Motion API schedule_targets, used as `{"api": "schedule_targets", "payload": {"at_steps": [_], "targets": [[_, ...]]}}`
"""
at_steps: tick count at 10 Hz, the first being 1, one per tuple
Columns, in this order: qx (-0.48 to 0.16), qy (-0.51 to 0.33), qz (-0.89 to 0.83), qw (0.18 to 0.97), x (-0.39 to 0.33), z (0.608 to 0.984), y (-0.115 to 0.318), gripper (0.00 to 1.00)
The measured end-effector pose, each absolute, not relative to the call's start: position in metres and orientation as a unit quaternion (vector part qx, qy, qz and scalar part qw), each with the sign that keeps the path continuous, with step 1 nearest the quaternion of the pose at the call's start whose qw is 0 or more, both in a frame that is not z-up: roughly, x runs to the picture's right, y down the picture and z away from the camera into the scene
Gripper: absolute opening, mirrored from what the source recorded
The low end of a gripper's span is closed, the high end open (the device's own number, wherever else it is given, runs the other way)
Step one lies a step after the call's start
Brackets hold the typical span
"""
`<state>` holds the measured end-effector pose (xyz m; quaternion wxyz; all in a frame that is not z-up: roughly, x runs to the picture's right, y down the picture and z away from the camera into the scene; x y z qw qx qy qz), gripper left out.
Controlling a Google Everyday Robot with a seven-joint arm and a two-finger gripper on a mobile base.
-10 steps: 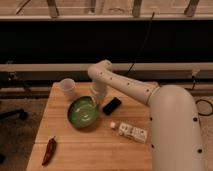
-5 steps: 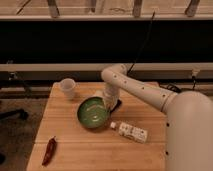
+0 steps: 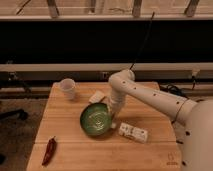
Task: Drag the ceramic bowl in a circle
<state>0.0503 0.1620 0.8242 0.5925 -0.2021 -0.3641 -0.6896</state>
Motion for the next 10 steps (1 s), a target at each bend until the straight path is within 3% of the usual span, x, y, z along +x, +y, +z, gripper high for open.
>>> {"api": "schedule_targets", "payload": {"at_steps": [5,10], "targets": [[-0.202,-0.382,-0.707,0.560,0.045,0.803,0.202,0.00],[-0.167,-0.404,-0.744,0.506,-0.028,0.785,0.215,0.00]]}}
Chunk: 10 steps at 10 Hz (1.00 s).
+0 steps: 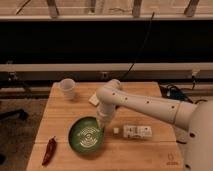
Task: Drag the ceramic bowl in a circle
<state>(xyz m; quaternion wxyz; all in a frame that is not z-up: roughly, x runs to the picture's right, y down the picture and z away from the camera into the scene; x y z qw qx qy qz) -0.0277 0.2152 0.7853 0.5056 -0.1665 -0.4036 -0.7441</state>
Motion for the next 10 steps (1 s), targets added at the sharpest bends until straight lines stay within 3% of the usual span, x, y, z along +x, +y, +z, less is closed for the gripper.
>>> {"api": "schedule_targets", "payload": {"at_steps": [5,10], "targets": [[-0.119,-0.411,-0.782,0.453,-0.089,0.783,0.203,0.00],[-0.082,-0.401,-0.806,0.428,-0.127,0.804,0.169,0.00]]}}
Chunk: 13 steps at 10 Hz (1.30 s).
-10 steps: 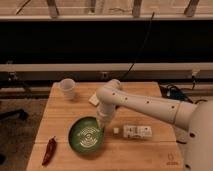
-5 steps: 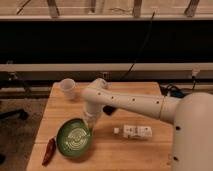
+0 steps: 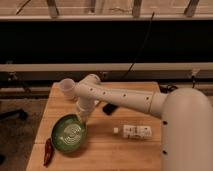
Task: Drag the ceramic bowl in a circle
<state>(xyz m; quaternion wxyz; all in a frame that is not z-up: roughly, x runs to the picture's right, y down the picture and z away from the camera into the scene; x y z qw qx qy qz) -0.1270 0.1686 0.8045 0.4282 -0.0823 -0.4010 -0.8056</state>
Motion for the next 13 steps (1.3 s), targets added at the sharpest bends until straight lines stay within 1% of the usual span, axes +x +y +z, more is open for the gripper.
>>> {"api": "schedule_targets", "payload": {"at_steps": [2,6,9,13], "targets": [[-0.078,-0.393,-0.810,0.427,-0.137,0.819,0.152,0.00],[-0.096,-0.372,-0.809,0.445,-0.126,0.853,0.119,0.00],[-0.121,-0.356,-0.793,0.480,-0.085,0.869,0.106,0.00],[-0.148,-0.344,-0.771,0.515,-0.034,0.874,0.109,0.00]]}}
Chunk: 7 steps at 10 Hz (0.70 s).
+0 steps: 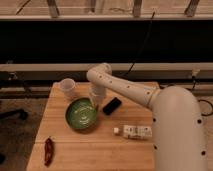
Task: Drag the ceramic bowl in a circle
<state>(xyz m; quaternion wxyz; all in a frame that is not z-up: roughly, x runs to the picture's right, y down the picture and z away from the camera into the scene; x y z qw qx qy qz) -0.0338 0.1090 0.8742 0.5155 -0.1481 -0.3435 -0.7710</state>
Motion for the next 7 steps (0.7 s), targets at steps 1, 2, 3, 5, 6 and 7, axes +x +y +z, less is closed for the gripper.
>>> {"api": "schedule_targets", "payload": {"at_steps": [1,2,3,5,6,7], "targets": [[-0.156,-0.341,-0.765,0.524,-0.018,0.874,0.112,0.00],[-0.165,-0.338,-0.758,0.534,-0.002,0.873,0.117,0.00],[-0.172,-0.335,-0.752,0.540,0.010,0.871,0.122,0.00],[-0.186,-0.332,-0.744,0.549,0.031,0.861,0.137,0.00],[-0.187,-0.332,-0.741,0.553,0.037,0.857,0.142,0.00],[-0.190,-0.333,-0.736,0.557,0.044,0.852,0.150,0.00]]}}
